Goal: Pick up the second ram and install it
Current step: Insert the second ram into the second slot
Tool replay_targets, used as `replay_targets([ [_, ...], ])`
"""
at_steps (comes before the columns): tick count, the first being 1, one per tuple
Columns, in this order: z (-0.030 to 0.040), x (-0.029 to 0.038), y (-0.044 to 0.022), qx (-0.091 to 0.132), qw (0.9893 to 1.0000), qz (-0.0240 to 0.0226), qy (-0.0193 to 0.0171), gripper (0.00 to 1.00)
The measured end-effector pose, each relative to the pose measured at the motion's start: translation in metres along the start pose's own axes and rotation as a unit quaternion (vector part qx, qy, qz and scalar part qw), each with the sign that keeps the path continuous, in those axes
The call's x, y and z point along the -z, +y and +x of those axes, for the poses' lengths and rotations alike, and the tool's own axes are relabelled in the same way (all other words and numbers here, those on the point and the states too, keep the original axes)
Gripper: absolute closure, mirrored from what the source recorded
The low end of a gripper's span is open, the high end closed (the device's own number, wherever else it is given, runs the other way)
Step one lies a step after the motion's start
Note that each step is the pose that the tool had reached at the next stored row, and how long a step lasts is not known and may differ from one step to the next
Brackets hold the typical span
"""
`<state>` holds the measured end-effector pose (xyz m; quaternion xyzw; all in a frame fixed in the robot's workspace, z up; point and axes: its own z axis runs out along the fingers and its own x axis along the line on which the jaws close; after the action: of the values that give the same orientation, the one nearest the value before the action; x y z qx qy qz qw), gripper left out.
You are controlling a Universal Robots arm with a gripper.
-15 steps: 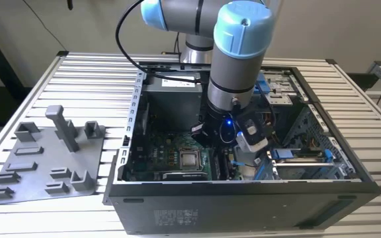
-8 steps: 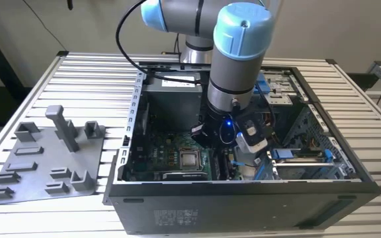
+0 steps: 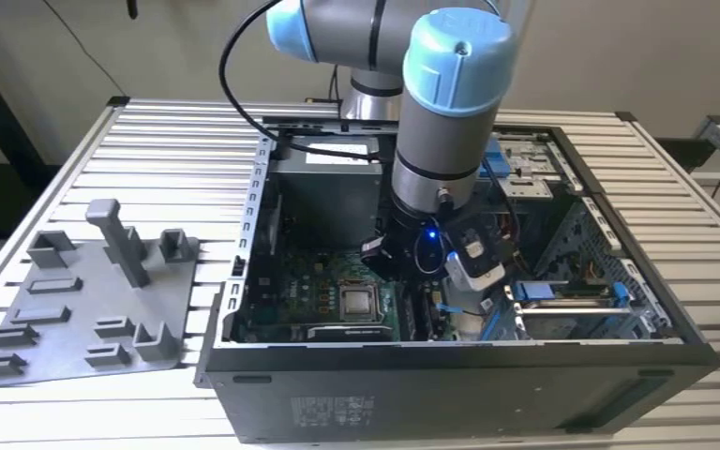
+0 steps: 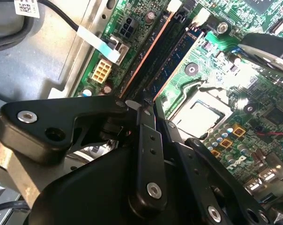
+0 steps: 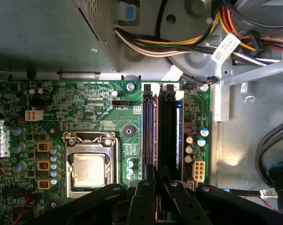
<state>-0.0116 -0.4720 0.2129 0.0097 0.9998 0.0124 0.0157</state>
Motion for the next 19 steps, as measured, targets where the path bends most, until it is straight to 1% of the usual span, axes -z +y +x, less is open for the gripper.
replay_targets([
  [1, 0.0, 0.0, 0.0, 0.0, 1.0, 0.0, 0.0, 0.84],
  [2, 0.0, 0.0, 0.0, 0.0, 1.0, 0.0, 0.0, 0.78],
  [3, 0.0, 0.0001, 0.0, 0.0, 1.0, 0.0, 0.0, 0.78],
  [4, -0.0001, 0.0027, 0.0001, 0.0, 1.0, -0.0002, 0.0, 0.78],
  [10, -0.0009, 0.0299, 0.0007, 0.0, 1.0, 0.0, 0.0005, 0.78],
  [11, -0.001, 0.0323, 0.0007, 0.0, 1.0, 0.0, 0.0008, 0.78],
  [14, -0.001, 0.0323, 0.0006, 0.0, 1.0, -0.0004, 0.0008, 0.78],
  [15, -0.001, 0.0323, 0.0006, 0.0, 1.0, -0.0004, 0.0008, 0.8],
  [16, -0.001, 0.0323, 0.0006, 0.0, 1.0, -0.0004, 0.0008, 0.87],
  [19, -0.001, 0.0323, 0.0005, 0.0, 1.0, -0.0005, 0.0008, 0.89],
])
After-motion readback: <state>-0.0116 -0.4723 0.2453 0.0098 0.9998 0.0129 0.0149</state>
